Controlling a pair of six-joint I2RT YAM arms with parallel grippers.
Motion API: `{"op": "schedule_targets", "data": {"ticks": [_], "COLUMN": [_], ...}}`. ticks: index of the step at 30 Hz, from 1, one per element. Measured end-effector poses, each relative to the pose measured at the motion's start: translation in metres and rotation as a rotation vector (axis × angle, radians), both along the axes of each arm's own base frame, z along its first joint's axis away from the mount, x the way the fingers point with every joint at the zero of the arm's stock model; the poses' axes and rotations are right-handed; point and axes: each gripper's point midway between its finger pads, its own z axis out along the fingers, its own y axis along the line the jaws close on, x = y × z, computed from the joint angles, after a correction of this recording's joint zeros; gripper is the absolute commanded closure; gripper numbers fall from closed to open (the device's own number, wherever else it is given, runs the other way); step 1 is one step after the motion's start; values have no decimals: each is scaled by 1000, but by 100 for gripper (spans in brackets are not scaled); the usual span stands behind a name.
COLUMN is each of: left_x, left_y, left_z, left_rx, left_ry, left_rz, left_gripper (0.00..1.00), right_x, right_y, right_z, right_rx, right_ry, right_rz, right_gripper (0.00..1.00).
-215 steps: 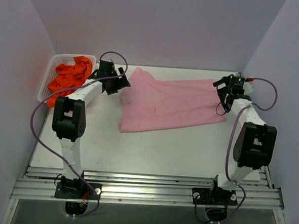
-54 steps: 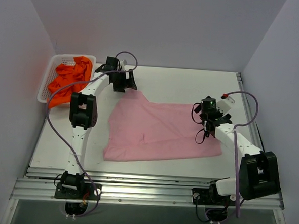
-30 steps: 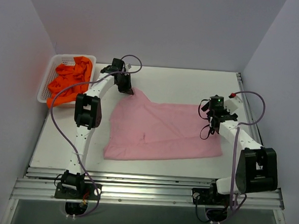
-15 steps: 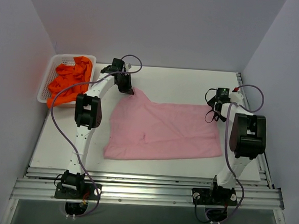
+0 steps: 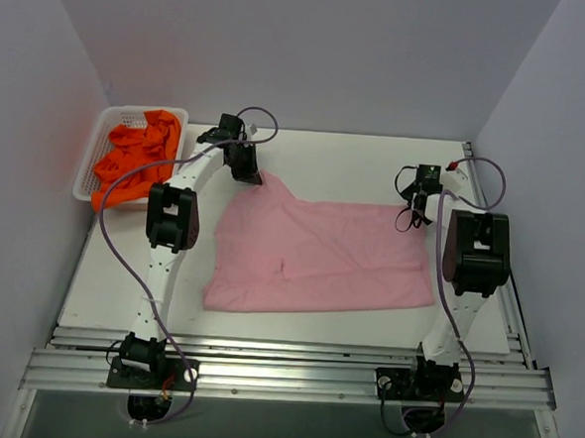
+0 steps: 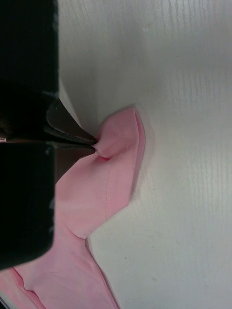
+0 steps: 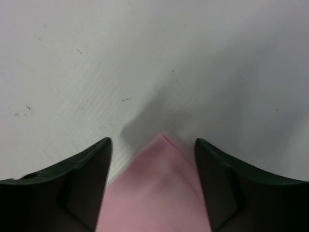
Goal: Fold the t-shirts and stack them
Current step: Grap the side of the flattened tshirt furthest away from the robot with both arms
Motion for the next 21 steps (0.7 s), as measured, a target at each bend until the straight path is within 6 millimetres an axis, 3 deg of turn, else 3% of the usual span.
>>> {"op": "schedule_targets", "data": {"ticks": [2, 3, 5, 6, 8, 9, 21], "left_x": [0, 0, 0, 0, 0, 0, 1], "left_y": [0, 0, 0, 0, 0, 0, 4], "left_z": [0, 0, 0, 0, 0, 0, 0], "left_rx": [0, 0, -1, -1, -1, -1, 2], "left_ry": [0, -1, -1, -1, -1, -1, 2], "left_rz": [0, 0, 0, 0, 1, 1, 9], "left_gripper": [98, 98, 98, 98, 98, 98, 98], "right_x": [4, 5, 7, 9, 9, 9, 11], "right_y": [1, 1, 2, 2, 2, 3, 6], "right_z": [-1, -1, -4, -4, -6, -6, -6], "right_rx": [3, 3, 8, 10, 14, 15, 31], "right_ry": [-3, -5, -2, -4, -2, -1, -1], "right_rz": [4, 4, 8, 7, 9, 9, 21], "right_gripper": [49, 60, 69, 80, 89, 98, 100]}}
